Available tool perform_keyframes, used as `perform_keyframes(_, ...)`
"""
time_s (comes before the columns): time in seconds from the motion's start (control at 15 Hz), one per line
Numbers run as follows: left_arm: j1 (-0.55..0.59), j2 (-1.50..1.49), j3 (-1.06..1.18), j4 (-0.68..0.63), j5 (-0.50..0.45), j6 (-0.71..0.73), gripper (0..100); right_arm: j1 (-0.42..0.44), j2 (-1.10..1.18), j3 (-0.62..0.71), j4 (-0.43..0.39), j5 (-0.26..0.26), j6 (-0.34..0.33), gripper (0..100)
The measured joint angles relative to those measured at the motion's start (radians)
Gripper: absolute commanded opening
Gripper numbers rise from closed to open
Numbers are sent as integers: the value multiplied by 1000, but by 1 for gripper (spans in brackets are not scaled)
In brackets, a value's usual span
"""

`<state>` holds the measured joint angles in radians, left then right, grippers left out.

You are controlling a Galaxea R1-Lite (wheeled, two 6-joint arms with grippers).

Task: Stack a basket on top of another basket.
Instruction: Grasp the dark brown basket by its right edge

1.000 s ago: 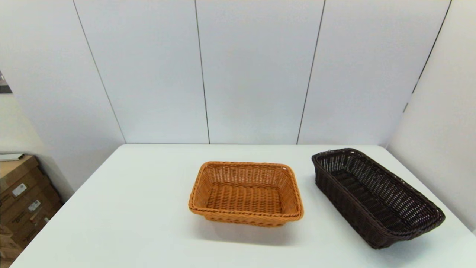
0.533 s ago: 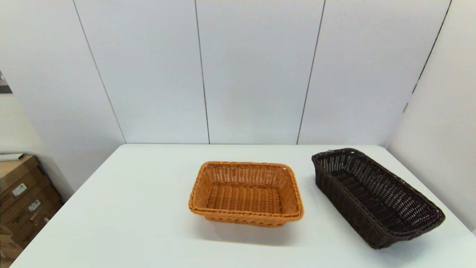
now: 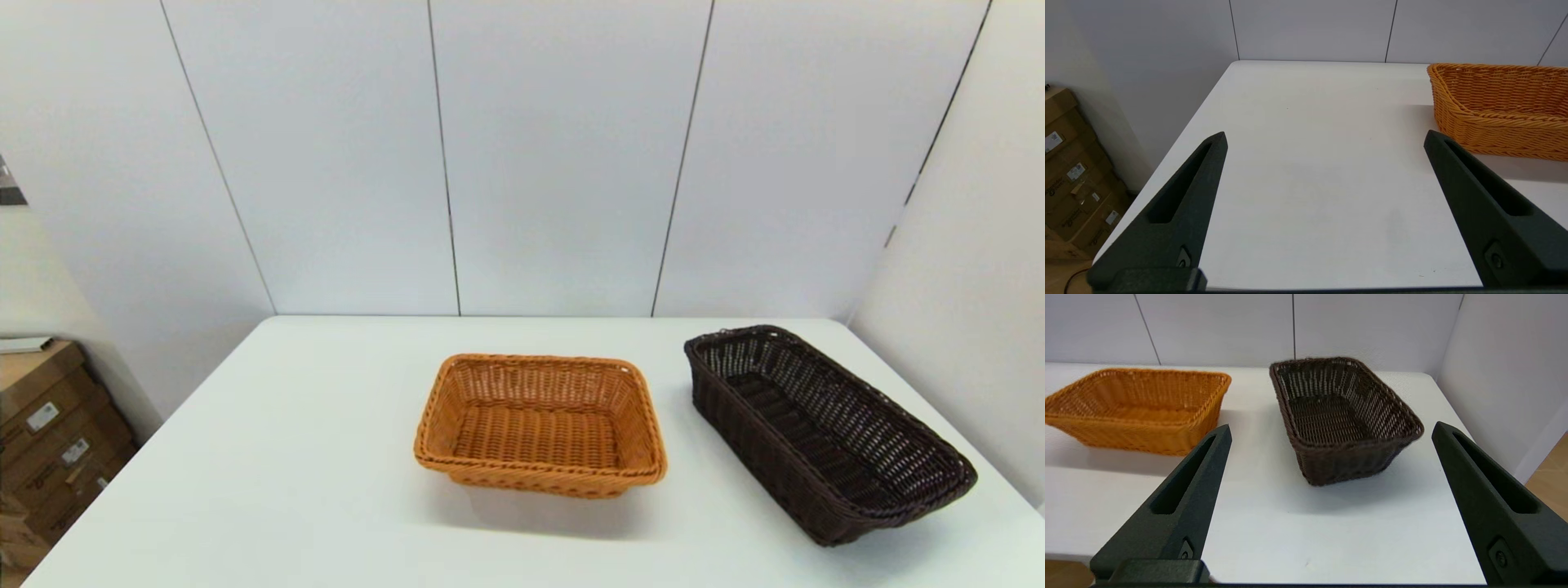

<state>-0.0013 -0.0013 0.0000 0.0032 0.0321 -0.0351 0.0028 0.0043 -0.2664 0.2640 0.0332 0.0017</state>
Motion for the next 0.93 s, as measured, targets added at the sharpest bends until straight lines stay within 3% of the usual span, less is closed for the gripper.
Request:
perform_keyframes(0.47,0,0,0,0,0,0,100,0,160,-109,68,-10,32,100)
perform_keyframes(0.93,0,0,0,0,-1,0,100,-3,648,-248,77,-53,174,100)
